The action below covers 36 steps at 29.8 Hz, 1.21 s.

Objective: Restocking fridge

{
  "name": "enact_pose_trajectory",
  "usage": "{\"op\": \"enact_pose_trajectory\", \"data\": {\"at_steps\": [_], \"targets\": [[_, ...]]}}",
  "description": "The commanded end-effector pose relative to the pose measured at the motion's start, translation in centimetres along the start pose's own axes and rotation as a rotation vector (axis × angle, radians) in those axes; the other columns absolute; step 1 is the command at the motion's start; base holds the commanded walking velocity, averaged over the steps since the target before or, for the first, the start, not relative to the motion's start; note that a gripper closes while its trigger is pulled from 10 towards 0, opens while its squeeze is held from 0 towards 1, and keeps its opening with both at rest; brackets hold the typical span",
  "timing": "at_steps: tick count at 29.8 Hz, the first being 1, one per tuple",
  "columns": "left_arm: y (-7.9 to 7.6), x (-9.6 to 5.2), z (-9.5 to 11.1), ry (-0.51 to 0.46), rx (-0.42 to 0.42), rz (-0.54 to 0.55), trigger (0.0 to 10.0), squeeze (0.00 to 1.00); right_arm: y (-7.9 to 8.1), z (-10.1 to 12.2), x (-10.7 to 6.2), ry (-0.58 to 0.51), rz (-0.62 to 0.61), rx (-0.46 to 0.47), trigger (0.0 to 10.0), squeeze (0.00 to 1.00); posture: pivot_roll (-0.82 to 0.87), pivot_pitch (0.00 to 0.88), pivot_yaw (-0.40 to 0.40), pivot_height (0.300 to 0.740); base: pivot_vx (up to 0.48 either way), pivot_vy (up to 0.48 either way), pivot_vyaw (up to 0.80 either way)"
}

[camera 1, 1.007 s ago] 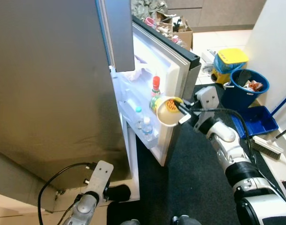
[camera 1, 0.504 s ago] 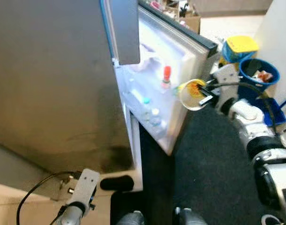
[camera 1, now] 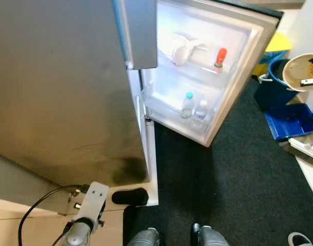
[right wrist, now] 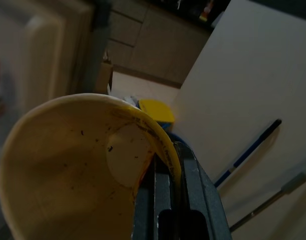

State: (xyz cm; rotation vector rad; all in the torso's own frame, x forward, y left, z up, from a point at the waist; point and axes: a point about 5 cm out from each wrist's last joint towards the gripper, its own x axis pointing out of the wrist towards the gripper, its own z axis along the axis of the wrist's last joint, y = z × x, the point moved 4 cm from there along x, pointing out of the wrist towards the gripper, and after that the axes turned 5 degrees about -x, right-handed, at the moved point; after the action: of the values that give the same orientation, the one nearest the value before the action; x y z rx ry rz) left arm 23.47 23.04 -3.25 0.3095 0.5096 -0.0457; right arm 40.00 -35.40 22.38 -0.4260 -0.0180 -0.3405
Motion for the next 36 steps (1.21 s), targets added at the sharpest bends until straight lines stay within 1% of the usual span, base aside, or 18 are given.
{"op": "enact_pose_trajectory", "data": {"at_steps": [1, 2, 3, 6, 7, 10, 11, 14, 15, 18, 19, 21, 22, 25, 26, 28, 30, 36], "targets": [[-0.7, -0.3, -1.1, 0.045, 0.012, -0.023, 10.0, 0.00, 1.6, -2.1, -0.7, 0.034, 0.041, 0.022, 10.0, 0.00, 0.09, 0.185, 0.012, 0.740, 0.000, 0.000, 0.00], [-0.8, -0.2, -1.0, 0.044, 0.011, -0.025, 10.0, 0.00, 2.5, -2.8, -1.0, 0.043, 0.068, 0.037, 10.0, 0.00, 0.09, 0.180, 0.011, 0.740, 0.000, 0.000, 0.00], [-0.8, -0.2, -1.0, 0.044, 0.011, -0.025, 10.0, 0.00, 2.5, -2.8, -1.0, 0.043, 0.068, 0.037, 10.0, 0.00, 0.09, 0.180, 0.011, 0.740, 0.000, 0.000, 0.00], [-1.1, 0.2, -0.9, 0.044, 0.010, -0.030, 10.0, 0.00, 7.9, -6.7, -3.3, 0.105, 0.204, 0.099, 10.0, 0.00, 0.08, 0.168, 0.007, 0.740, 0.000, 0.000, 0.00], [-1.2, 0.2, -0.8, 0.045, 0.010, -0.030, 10.0, 0.00, 8.8, -7.4, -3.9, 0.119, 0.229, 0.110, 10.0, 0.00, 0.08, 0.167, 0.007, 0.740, 0.000, 0.000, 0.00], [-1.3, 0.5, -1.1, 0.055, 0.006, -0.031, 10.0, 0.00, 13.1, -11.3, -7.4, 0.211, 0.333, 0.147, 10.0, 0.00, 0.07, 0.156, 0.001, 0.740, 0.000, 0.000, 0.00], [-1.3, 0.5, -1.1, 0.055, 0.006, -0.031, 10.0, 0.00, 13.1, -11.3, -7.4, 0.211, 0.333, 0.147, 10.0, 0.00, 0.07, 0.156, 0.001, 0.740, 0.000, 0.000, 0.00], [-1.4, 0.6, -1.7, 0.078, -0.016, -0.039, 10.0, 0.00, 16.3, -15.2, -11.6, 0.322, 0.421, 0.165, 10.0, 0.00, 0.05, 0.146, -0.005, 0.740, 0.000, 0.000, 0.00], [-1.4, 0.6, -1.7, 0.078, -0.016, -0.039, 10.0, 0.00, 16.3, -15.2, -11.6, 0.322, 0.421, 0.165, 10.0, 0.00, 0.05, 0.146, -0.005, 0.740, 0.000, 0.000, 0.00], [-2.0, 0.7, -2.5, 0.111, -0.062, -0.066, 10.0, 0.00, 18.3, -19.5, -17.2, 0.467, 0.499, 0.152, 10.0, 0.00, 0.03, 0.134, -0.009, 0.740, 0.000, 0.000, 0.00], [-2.0, 0.7, -2.5, 0.111, -0.062, -0.066, 10.0, 0.00, 18.3, -19.5, -17.2, 0.467, 0.499, 0.152, 10.0, 0.00, 0.03, 0.134, -0.009, 0.740, 0.000, 0.000, 0.00], [-2.3, 0.7, -3.4, 0.149, -0.099, -0.071, 10.0, 0.00, 19.1, -21.8, -20.7, 0.562, 0.546, 0.147, 10.0, 0.00, 0.01, 0.124, -0.011, 0.740, 0.000, 0.000, 0.00], [-2.3, 0.7, -3.4, 0.149, -0.099, -0.071, 10.0, 0.00, 19.1, -21.8, -20.7, 0.562, 0.546, 0.147, 10.0, 0.00, 0.01, 0.124, -0.011, 0.740, 0.000, 0.000, 0.00], [-2.4, 0.6, -4.7, 0.212, -0.121, -0.056, 10.0, 0.00, 20.0, -24.3, -25.7, 0.684, 0.614, 0.140, 10.0, 0.00, 0.00, 0.113, -0.011, 0.740, 0.000, 0.000, 0.00], [-2.4, 0.6, -4.9, 0.224, -0.116, -0.053, 10.0, 0.00, 20.1, -24.6, -26.5, 0.706, 0.622, 0.140, 10.0, 0.00, 0.00, 0.113, -0.011, 0.740, 0.000, 0.000, 0.00], [-2.5, 0.6, -5.3, 0.236, -0.092, -0.055, 10.0, 0.00, 20.3, -24.9, -27.5, 0.722, 0.626, 0.147, 10.0, 0.00, -0.01, 0.109, -0.011, 0.740, 0.000, 0.000, 0.00], [-2.5, 0.6, -5.4, 0.238, -0.078, -0.053, 10.0, 0.00, 20.4, -24.9, -27.6, 0.721, 0.618, 0.152, 10.0, 0.00, -0.02, 0.107, -0.010, 0.740, 0.000, 0.000, 0.00], [-2.9, 0.7, -5.7, 0.246, -0.050, -0.054, 10.0, 0.00, 19.7, -24.4, -26.1, 0.689, 0.536, 0.186, 10.0, 0.00, -0.03, 0.099, -0.013, 0.740, 0.000, 0.000, 0.00]]}}
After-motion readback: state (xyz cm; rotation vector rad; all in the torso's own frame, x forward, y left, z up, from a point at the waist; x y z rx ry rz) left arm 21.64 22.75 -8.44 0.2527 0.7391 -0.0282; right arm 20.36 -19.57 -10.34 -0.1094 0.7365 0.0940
